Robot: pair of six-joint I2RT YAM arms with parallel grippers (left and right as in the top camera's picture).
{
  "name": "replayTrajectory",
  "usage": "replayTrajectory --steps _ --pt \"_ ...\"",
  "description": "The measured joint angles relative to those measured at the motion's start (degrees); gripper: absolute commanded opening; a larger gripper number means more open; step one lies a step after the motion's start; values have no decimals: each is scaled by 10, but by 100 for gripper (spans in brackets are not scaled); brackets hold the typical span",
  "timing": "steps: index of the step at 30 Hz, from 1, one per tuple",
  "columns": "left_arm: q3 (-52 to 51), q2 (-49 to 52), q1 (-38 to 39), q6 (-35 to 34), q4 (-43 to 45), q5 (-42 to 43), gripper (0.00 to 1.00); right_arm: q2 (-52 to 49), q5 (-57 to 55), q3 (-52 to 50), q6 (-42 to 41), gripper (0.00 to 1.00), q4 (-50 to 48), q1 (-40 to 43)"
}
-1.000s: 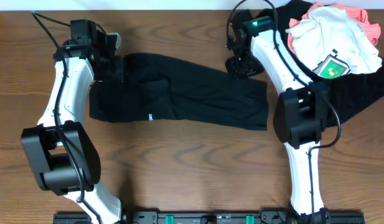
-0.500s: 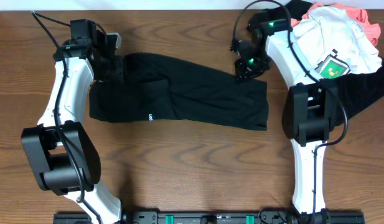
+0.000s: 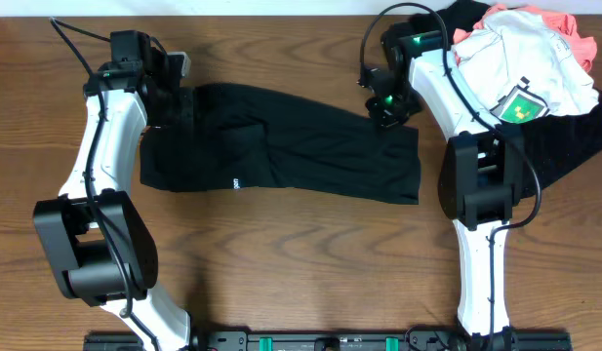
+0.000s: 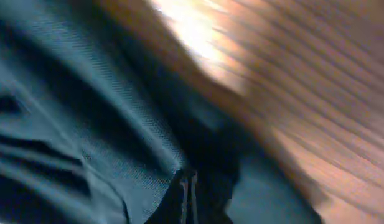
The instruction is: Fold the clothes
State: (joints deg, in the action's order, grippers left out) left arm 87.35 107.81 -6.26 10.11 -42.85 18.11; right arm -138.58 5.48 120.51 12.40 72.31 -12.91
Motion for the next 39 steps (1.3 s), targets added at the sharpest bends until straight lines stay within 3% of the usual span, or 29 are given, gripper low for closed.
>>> replayTrajectory --steps 12,31,39 --pt "0 0 0 -1 -4 0 43 86 -165 1 -39 1 -10 -24" --pt "0 0 0 -9 9 14 43 92 -183 1 2 1 42 -134" --pt "0 0 -1 -9 9 14 43 92 -177 1 -10 2 91 -140"
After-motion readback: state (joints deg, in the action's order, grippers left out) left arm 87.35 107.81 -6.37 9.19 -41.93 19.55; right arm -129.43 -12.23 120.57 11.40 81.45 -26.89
